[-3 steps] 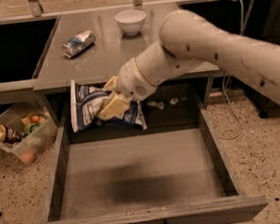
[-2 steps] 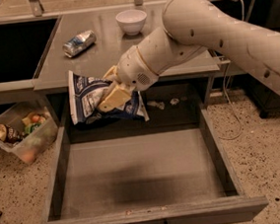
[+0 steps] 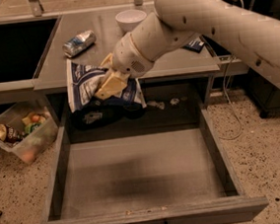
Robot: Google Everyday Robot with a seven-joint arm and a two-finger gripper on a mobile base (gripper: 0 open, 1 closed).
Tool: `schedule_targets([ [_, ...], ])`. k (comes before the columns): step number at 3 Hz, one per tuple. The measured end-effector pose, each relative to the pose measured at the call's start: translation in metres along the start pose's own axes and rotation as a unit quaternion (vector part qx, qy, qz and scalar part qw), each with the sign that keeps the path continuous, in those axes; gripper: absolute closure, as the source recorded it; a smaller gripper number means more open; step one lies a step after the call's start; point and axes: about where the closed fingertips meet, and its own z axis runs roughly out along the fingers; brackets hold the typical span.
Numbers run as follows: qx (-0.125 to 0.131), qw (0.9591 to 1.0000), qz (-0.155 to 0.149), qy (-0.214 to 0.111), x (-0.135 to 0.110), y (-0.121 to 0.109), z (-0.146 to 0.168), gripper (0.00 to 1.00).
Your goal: Pick blue chip bag from top drawer and place on counter
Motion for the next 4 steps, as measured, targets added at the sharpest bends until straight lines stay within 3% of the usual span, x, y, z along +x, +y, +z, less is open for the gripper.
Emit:
schedule_targets([
  [1,0.086,0.9954,-0.033,0.027,-0.027,-0.064,-0.025,1.00],
  [2,0.167,0.9841,-0.052,0.027,-0.047,-0.127,-0.044,1.00],
  [3,0.219,0.9750,-0.039,0.003,-0.038,-0.167,-0.046,1.00],
  [4,0.253,0.9671,0.002,-0.025,-0.005,-0.187,-0.052,1.00],
])
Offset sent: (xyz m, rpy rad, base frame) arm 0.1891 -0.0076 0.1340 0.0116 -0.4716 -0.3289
